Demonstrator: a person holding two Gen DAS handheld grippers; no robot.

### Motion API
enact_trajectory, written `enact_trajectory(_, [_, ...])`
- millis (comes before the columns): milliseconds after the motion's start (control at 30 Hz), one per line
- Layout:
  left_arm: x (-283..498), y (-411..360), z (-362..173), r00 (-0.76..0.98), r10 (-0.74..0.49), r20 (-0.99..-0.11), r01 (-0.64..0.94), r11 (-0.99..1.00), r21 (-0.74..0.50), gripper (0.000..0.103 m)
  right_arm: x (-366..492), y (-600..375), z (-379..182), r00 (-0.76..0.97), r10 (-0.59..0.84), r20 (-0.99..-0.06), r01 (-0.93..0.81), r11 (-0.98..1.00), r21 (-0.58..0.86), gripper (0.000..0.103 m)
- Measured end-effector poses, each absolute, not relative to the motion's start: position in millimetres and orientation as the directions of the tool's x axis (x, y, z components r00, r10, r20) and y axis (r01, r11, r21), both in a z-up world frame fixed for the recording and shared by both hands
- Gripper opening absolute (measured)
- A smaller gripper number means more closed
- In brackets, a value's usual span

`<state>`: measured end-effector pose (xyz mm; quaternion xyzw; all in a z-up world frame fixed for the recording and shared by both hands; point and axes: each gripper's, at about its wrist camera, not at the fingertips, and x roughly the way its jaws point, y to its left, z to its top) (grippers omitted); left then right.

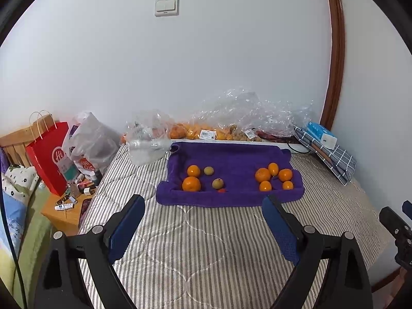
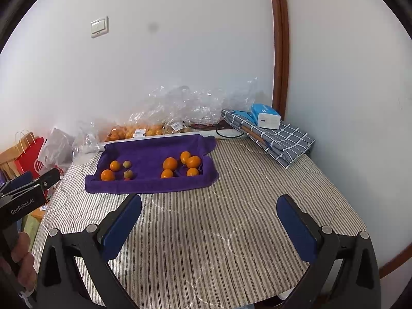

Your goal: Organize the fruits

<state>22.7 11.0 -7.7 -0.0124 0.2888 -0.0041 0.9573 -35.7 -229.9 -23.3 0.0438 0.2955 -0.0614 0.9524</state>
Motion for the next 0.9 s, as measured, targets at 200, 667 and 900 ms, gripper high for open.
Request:
enact_trajectory(200, [23.2,12.3,-7.5,0.835,-0.017,-0.55,0.0,1.0,-0.03,0.092,-37.3,-229.2,-22.4,0.819,-0.088,-0.567,0.142,0.989,0.052,0.103])
enact_trajectory(667, [20.7,8.6,-5.2,0.833,-0.02,-0.552,0.006,1.0,-0.028,0.092,-38.7,-228.9,-23.0,0.822,-0.074,-0.564,0.133,0.989,0.063,0.103])
enact_trajectory(900, [21.2,6.5,-7.9,0.831,-0.021,-0.556,0.011,1.0,-0.022,0.093,-39.0,-228.3,-23.2,0.825,-0.068,-0.561,0.13,0.989,0.07,0.103])
